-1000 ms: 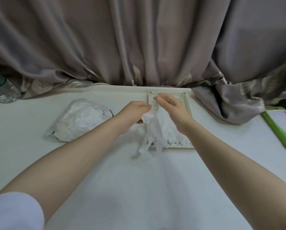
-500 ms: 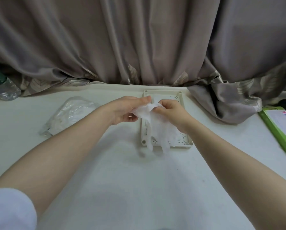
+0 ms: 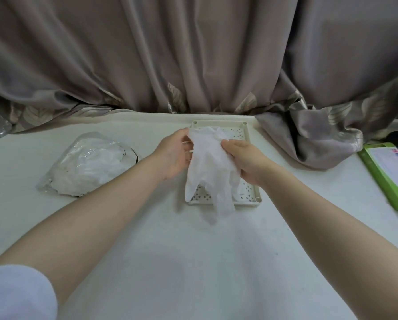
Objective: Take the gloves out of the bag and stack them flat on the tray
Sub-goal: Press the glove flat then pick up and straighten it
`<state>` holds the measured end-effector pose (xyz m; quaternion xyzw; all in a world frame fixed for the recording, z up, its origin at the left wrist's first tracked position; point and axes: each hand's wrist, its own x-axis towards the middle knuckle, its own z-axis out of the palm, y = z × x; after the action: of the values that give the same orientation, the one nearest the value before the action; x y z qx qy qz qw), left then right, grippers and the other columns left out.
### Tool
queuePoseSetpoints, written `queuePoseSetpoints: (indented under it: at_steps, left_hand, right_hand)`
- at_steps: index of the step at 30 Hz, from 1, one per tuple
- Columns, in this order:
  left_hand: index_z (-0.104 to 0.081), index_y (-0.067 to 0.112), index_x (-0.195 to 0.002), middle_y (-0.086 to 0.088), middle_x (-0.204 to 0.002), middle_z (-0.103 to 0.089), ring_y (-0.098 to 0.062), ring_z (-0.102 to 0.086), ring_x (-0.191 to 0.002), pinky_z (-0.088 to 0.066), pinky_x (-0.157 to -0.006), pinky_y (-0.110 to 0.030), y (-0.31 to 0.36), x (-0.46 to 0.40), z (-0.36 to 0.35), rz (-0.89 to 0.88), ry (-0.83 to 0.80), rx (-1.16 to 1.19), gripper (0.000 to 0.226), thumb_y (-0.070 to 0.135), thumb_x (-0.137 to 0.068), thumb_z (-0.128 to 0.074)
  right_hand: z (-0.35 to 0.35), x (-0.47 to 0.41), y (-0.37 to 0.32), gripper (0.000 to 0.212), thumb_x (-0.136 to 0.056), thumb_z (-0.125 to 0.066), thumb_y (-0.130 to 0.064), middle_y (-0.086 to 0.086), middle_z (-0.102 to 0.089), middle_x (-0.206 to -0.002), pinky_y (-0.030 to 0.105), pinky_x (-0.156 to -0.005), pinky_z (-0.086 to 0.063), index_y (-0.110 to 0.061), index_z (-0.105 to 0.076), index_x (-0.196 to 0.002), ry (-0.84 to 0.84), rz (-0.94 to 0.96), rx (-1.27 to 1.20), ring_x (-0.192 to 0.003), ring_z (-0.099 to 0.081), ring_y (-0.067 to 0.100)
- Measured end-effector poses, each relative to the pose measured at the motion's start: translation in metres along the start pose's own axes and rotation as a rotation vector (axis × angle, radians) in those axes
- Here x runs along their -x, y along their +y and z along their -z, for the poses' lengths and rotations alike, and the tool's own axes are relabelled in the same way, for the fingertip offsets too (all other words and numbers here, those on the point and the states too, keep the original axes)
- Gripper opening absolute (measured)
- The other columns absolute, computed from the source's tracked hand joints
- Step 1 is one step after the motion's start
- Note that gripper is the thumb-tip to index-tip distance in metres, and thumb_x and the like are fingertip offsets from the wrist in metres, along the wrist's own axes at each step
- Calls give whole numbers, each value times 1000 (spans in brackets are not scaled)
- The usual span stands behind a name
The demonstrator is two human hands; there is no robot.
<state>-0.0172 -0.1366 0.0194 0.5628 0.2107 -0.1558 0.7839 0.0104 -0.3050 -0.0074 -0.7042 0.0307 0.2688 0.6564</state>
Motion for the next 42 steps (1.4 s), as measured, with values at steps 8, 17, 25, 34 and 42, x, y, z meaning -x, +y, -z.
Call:
queuePoseSetpoints:
  at_steps: [8,17,25,34,42]
  left_hand:
    - [-46,21,-111,-4,-91,-60,-11,-61,-68,-47,-54,-18,-33,-36,12,-153,8,-349,30,1,-90,-55]
    - [-58,18,-124,7,-131,-54,-4,-51,-119,-43,-93,-9,-34,-88,12,-265,-83,-536,41,-2,-88,-57]
    - [-27,19,-148,3,-156,-21,-8,-19,-142,-10,-102,-6,-41,-144,14,-332,-123,-1222,68,13,-88,-61]
    - [-29,20,-147,1,-158,-7,-12,-14,-144,-15,-112,-21,-52,-149,16,-240,-85,-1221,62,24,-92,-57]
    - [-30,12,-146,-4,-158,-5,-16,-13,-145,-17,-112,-24,-53,-143,11,-146,-137,-1344,63,27,-91,-58]
  right_hand:
    - [6,-45,20,39,-98,-43,-43,8,-62,-100,36,-66,-44,-10,-53,-117,159,-120,-31,-87,-59,27]
    - [22,-80,38,48,-90,-35,10,9,-50,-135,29,-70,-53,-30,-60,-98,63,188,78,-102,-59,25]
    - [33,-113,48,60,-95,-48,-4,-3,-21,-157,22,-114,-15,-17,-25,-149,171,252,525,-145,-19,14]
    - [32,-98,60,27,-91,-59,-15,-2,-54,-120,34,-74,-57,-18,-48,-116,470,182,186,-76,-62,13]
    - [35,-78,64,19,-85,-68,-14,3,-39,-68,31,-60,-39,-27,-55,-83,103,11,191,-65,-41,21]
